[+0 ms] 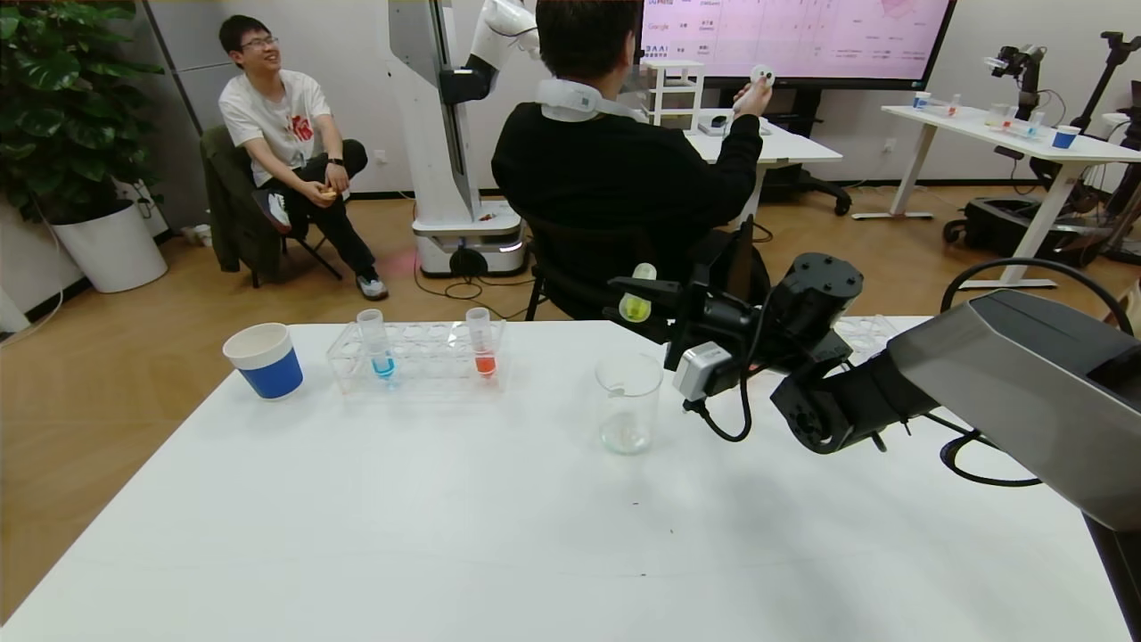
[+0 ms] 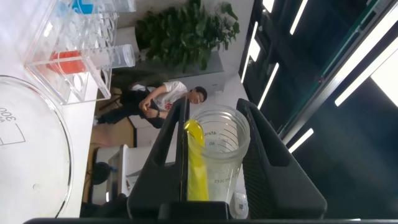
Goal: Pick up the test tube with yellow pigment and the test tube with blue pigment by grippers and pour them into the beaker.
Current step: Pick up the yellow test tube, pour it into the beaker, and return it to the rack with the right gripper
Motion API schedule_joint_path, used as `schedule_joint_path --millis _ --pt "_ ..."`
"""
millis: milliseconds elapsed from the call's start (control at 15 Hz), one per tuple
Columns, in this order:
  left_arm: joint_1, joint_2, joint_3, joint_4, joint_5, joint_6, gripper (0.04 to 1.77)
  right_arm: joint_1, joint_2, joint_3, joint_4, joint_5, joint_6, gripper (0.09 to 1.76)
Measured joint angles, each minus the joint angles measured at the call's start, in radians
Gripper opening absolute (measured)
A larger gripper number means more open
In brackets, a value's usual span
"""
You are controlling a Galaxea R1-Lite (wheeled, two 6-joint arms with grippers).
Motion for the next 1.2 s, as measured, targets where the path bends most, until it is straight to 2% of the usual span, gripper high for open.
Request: schedule_joint_path --millis 867,1200 --pt "0.000 0.000 0.000 0.000 0.000 0.000 1.75 -0.009 0.042 -0.003 0.001 0.035 -0.174 0.51" --pt "0.000 0.000 0.000 0.000 0.000 0.000 1.75 -0.010 0.040 -0.004 0.004 0.062 -0.292 0.51"
